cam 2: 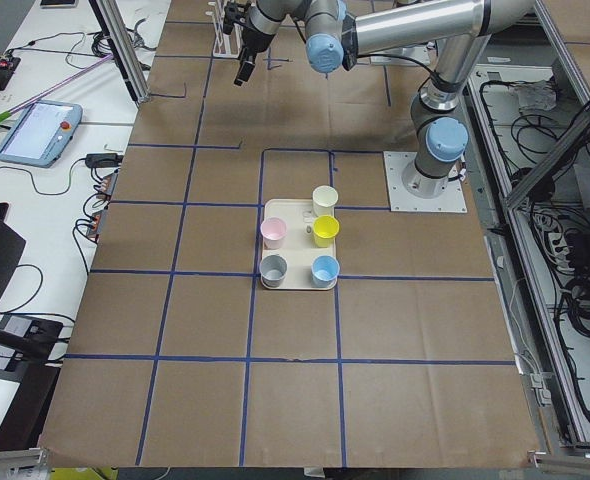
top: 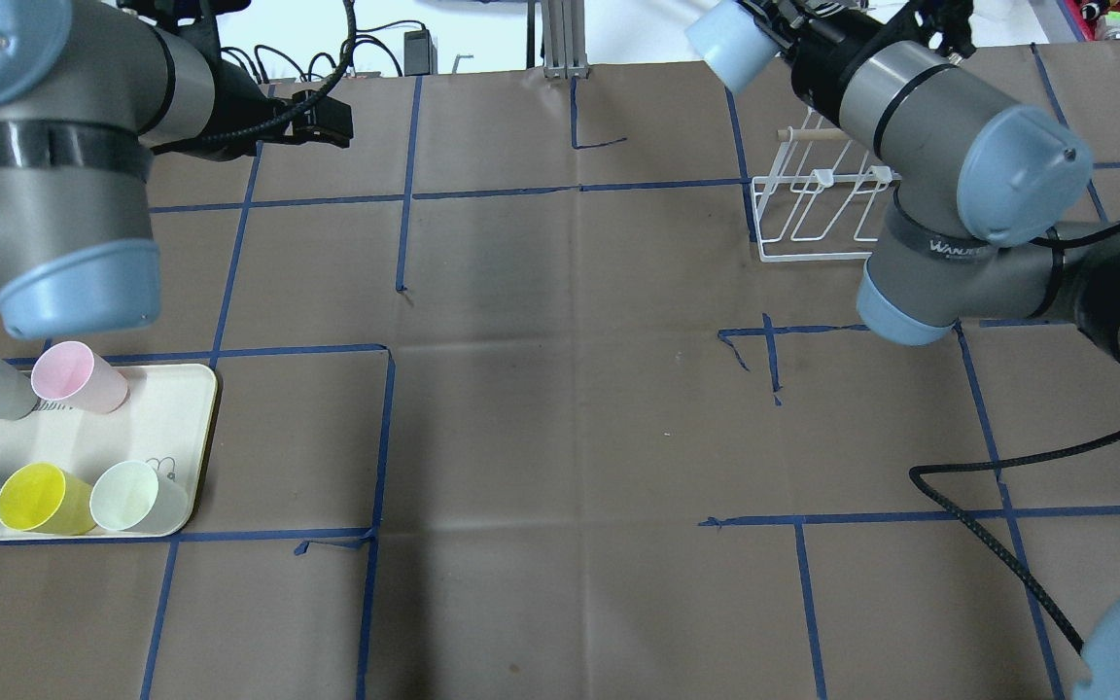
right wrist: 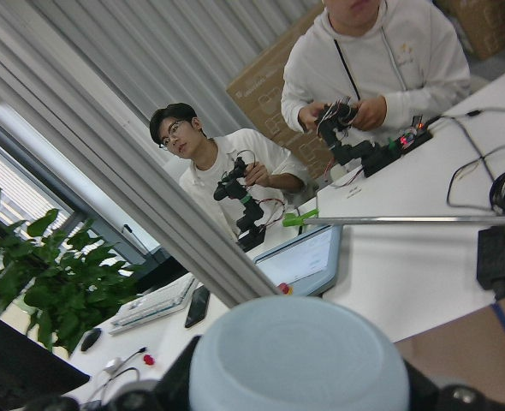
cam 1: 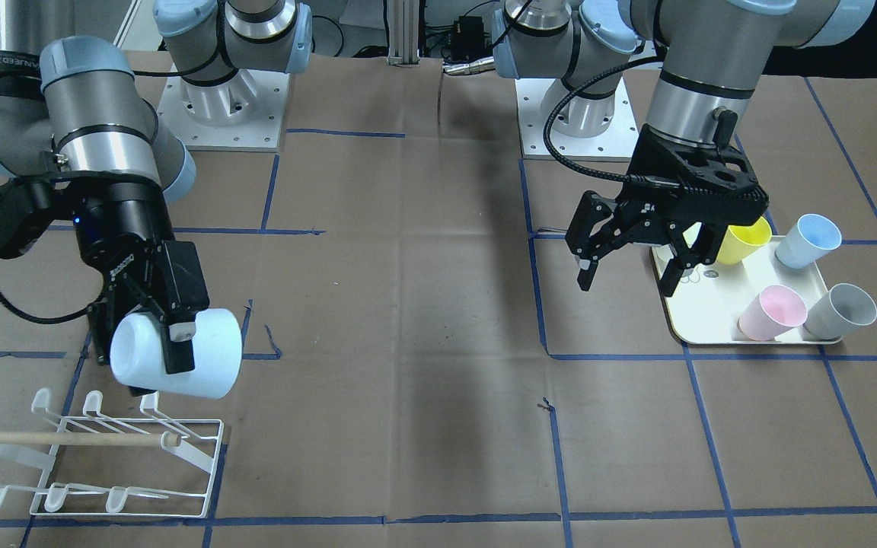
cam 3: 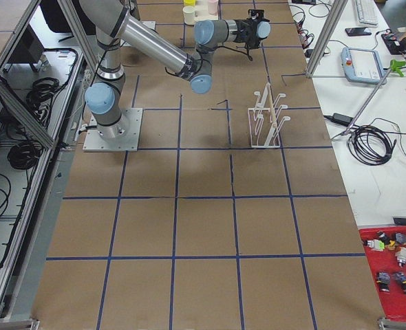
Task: Transfer IKEA cup to right arm and place on rack
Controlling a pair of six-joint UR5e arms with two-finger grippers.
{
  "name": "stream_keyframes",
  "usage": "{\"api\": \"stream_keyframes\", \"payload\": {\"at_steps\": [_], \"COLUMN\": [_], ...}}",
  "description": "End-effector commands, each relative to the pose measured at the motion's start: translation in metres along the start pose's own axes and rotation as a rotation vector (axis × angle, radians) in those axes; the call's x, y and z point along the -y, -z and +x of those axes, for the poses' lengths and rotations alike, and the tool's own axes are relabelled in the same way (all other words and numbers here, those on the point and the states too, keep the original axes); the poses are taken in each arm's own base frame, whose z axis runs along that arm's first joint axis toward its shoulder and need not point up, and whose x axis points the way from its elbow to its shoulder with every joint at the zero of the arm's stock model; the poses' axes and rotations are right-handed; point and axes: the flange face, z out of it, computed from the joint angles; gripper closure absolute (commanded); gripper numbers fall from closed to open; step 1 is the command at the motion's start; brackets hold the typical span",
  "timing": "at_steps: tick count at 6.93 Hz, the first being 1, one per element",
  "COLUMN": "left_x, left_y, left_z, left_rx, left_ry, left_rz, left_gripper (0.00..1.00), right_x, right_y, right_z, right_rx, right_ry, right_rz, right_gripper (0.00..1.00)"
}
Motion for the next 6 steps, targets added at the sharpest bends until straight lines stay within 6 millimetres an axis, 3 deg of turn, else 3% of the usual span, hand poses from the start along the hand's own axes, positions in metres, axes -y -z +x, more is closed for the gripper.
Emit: {"api": "stream_keyframes", "payload": {"at_steps": [1,3,5,6], "left_x": [-0.017,-0.024,-0.032,-0.033], "left_y": [0.022,0.032,0.033,0.033], "left_z": [-0.002,0.0,0.001,-0.008], "left_rx": [0.077,0.06,0.061,0.067], "left_ry": [-0.011,-0.01,-0.013,0.0], "left_rz": [-0.257,-0.256,-0.253,-0.257], "left_gripper": [0.0,0.0,0.0,0.0], "right_x": [0.013,0.016,0.006,-0.002], "right_y": [-0.031,-0.068,-0.074,-0.075], "right_z": [0.038,0.063,0.071,0.076], "right_rx": [-0.152,-0.215,-0.224,-0.236], "right_ry": [0.382,0.406,0.418,0.504], "right_rz": [0.052,0.113,0.094,0.067], "right_gripper": [0.61,0.61,0.61,0.61]}}
